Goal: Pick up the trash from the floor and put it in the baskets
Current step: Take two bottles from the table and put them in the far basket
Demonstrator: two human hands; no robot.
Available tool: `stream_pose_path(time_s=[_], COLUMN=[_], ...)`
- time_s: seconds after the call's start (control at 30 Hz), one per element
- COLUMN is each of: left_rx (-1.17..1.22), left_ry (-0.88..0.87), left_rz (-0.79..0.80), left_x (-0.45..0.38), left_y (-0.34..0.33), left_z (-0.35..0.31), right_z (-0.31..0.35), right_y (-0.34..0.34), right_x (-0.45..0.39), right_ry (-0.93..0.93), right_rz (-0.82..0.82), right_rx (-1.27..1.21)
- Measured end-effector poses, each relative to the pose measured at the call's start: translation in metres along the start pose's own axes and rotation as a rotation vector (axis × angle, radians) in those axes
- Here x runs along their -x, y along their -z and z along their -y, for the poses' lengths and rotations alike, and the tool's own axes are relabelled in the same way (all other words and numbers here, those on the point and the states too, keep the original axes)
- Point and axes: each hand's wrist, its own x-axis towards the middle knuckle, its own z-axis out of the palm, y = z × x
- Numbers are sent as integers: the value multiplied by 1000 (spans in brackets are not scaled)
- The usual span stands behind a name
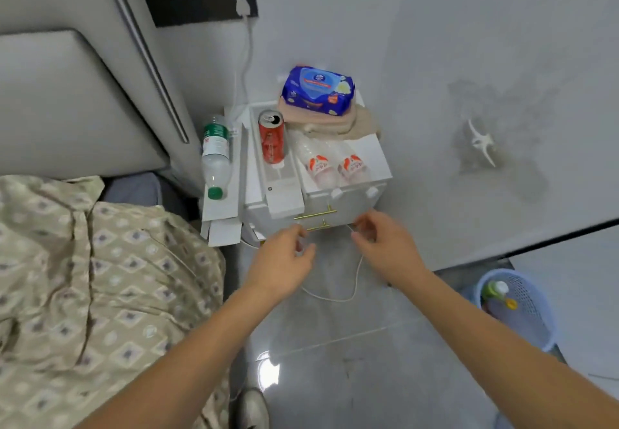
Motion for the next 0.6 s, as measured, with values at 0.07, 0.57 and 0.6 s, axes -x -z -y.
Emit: stream_pose_path(time_s=[0.07,0.57,0.6], left_rx=[98,963,975], left_ry=[56,595,570], left_rz=[9,-144,-171], left_x=[-35,-228,-227], left_y=[0,-129,-129], left_z=[-4,-31,-31], right_z=[5,-94,-97], right_y=[-4,-35,-37], right_x=[-41,-185,-184], right_ry=[-44,-254,-247], right_rz=[-39,-99,-123], right_rx=[35,4,-27])
